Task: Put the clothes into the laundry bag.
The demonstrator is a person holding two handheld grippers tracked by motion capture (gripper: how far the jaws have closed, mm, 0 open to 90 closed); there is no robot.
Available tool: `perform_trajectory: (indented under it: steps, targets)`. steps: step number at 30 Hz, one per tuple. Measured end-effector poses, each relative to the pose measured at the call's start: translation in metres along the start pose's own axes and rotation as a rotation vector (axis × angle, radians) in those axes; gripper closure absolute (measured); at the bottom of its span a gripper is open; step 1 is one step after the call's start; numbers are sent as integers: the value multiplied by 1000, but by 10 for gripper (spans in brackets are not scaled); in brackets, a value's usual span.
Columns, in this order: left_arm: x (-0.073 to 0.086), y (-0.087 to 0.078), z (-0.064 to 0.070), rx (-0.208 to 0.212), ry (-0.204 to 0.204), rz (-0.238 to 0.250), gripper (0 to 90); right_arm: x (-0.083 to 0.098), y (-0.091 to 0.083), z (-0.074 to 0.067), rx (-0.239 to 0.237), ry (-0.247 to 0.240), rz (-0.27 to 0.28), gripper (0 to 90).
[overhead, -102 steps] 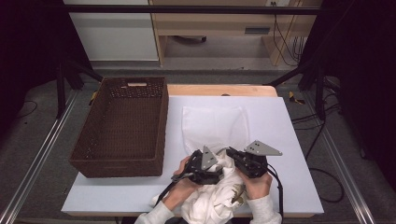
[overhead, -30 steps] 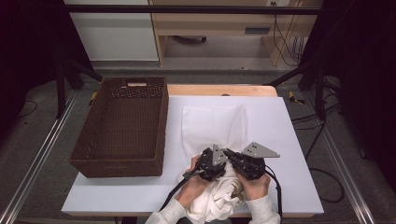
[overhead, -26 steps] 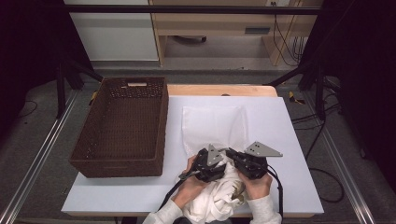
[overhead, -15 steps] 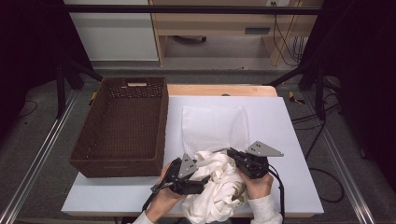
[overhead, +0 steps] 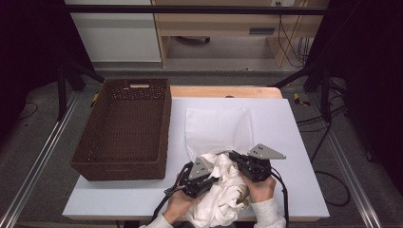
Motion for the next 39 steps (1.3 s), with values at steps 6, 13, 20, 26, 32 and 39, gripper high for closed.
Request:
perform_trajectory:
  steps: [6,13,20,26,32,39]
  targets:
    - [-18,28,14,-66,53,-29,840,-1,0,-2,-11,-5,8,890]
    - [-22,51,0,-56,51,-87,836,-5,-5,-3,-19,-4,22,890]
    - [-21,9,-4,-108,84,-18,422,-2,-5,1,-7,-9,14,890]
    - [-23,-7,-38,-210,84,-35,222,-3,-4,1,-8,-7,8,890]
    - [-10,18,-51,-218,43,-103,462,-2,-3,0,-10,-7,0,890]
    - [-21,-10,-20,-90,93,8,888,-1,0,-1,-5,-2,1,890]
Point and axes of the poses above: each handheld gripper's, and its own axes: y roughly forward along the jaws, x roughly out of its underside, z roughly to its right, the point moved 3 cm from there along y, roughly forward along the jaws, and after that the axes turned 6 degrees about -y, right-handed, at the moved point
